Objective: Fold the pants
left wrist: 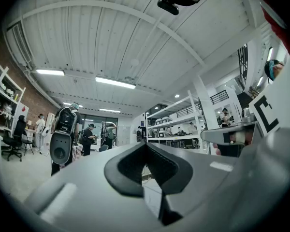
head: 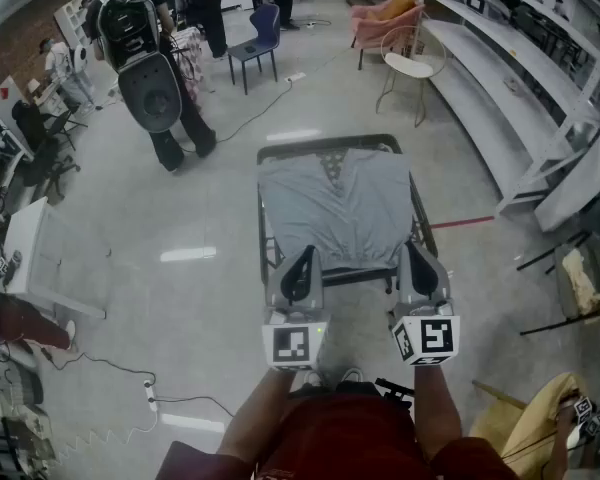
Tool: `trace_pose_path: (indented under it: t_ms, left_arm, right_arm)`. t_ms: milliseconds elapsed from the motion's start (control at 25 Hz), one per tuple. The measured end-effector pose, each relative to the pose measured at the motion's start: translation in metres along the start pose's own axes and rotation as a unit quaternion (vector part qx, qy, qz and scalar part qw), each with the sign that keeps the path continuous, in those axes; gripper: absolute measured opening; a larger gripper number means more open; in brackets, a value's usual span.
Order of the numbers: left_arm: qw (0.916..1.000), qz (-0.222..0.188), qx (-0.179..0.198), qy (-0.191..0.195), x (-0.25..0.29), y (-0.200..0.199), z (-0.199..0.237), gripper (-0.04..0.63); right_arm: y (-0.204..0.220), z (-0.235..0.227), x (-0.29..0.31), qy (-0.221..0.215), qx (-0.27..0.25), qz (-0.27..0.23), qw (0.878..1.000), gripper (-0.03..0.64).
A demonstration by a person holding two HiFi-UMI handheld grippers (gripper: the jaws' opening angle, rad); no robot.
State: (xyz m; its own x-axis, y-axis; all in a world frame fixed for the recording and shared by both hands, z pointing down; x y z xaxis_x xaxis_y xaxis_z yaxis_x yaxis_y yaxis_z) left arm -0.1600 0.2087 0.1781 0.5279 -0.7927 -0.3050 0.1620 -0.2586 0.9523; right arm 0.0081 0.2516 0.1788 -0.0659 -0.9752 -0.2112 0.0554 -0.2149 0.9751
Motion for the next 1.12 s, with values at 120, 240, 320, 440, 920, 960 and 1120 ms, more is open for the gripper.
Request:
trace_pose_path:
  t_ms: [120, 240, 320, 440, 920, 960, 1120]
  left_arm:
    - [1.0000, 0.001, -0.007, 0.000, -0.003, 0.000, 0.002, 0.005]
    - [1.0000, 0.002, -0.003, 0.003, -0.005, 0.000, 0.002, 0.005]
    - [1.0000, -0.002, -0.004, 0.005, -0.005, -0.001, 0.004, 0.005]
    - [0.9999, 0.000, -0.009, 0.006, -0.007, 0.001, 0.007, 0.005]
    - [0.9985, 0.005, -0.042, 0.034, 0.008, 0.018, -0.013, 0.005]
    - [0.9983, 0.006, -0.043, 0.038, 0.010, 0.021, -0.018, 0.005]
    - [0.9973, 0.009, -0.043, 0.058, 0.030, 0.039, -0.048, 0.005]
  right_arm:
    - [0.003, 0.005, -0.002, 0.000, -0.003, 0.008, 1.000, 0.002]
    - [0.002, 0.007, -0.003, 0.004, -0.006, 0.009, 1.000, 0.001]
    - [0.001, 0.009, -0.001, 0.008, -0.007, 0.006, 1.000, 0.000]
    - [0.002, 0.015, 0.000, 0.011, -0.008, 0.008, 1.000, 0.000]
    - [0.015, 0.001, -0.012, 0.055, -0.018, 0.016, 0.998, 0.000]
    - [0.016, -0.005, -0.014, 0.058, -0.014, 0.014, 0.998, 0.000]
    - [0.026, -0.042, -0.019, 0.081, -0.003, 0.004, 0.997, 0.000]
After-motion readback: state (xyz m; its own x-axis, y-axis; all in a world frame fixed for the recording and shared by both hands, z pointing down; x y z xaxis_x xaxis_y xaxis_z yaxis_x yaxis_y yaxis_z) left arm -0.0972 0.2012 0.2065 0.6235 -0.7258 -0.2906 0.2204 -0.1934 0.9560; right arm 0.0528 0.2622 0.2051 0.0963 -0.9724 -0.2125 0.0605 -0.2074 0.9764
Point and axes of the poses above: the fingertips, and each gripper's own axes: x forward along the fingers, z to its left, y out of its underside, the point moved 1 cm from there along -x, backward along the fingers, and after that the axes turned 7 degrees about -z, right-handed, at the moved point
